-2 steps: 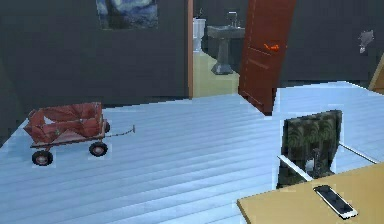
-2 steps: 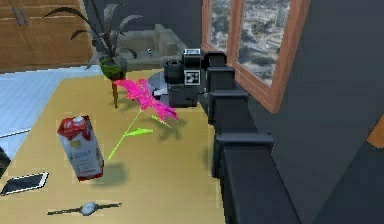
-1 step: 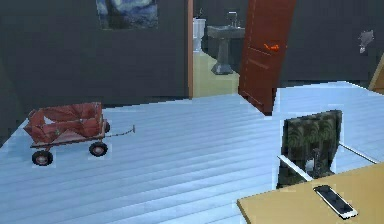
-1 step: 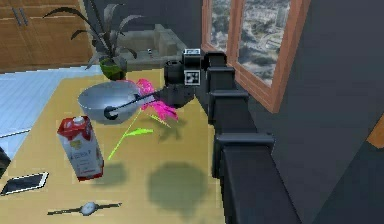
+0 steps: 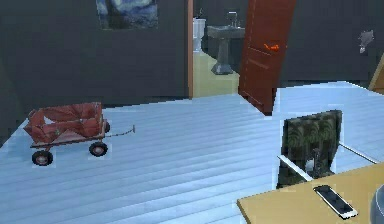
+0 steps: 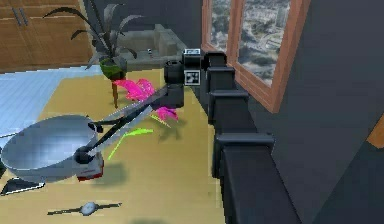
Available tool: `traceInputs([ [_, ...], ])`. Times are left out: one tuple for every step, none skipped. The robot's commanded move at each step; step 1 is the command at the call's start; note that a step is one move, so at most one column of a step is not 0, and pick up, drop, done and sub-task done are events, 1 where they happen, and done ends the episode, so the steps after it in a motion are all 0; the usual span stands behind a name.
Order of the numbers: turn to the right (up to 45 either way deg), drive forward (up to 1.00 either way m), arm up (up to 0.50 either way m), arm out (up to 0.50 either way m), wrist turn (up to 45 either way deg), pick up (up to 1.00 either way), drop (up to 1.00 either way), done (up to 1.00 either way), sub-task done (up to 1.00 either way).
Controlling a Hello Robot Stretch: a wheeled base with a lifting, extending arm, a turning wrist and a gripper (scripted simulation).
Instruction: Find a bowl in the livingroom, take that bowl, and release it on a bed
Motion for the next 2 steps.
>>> traceInputs([
  [0.0, 0.0, 0.0, 0.0, -30.0, 0.0, 0.0, 0.0, 0.0],
  [0.0, 0.0, 0.0, -0.28, 0.0, 0.0, 0.0, 0.0, 0.0],
])
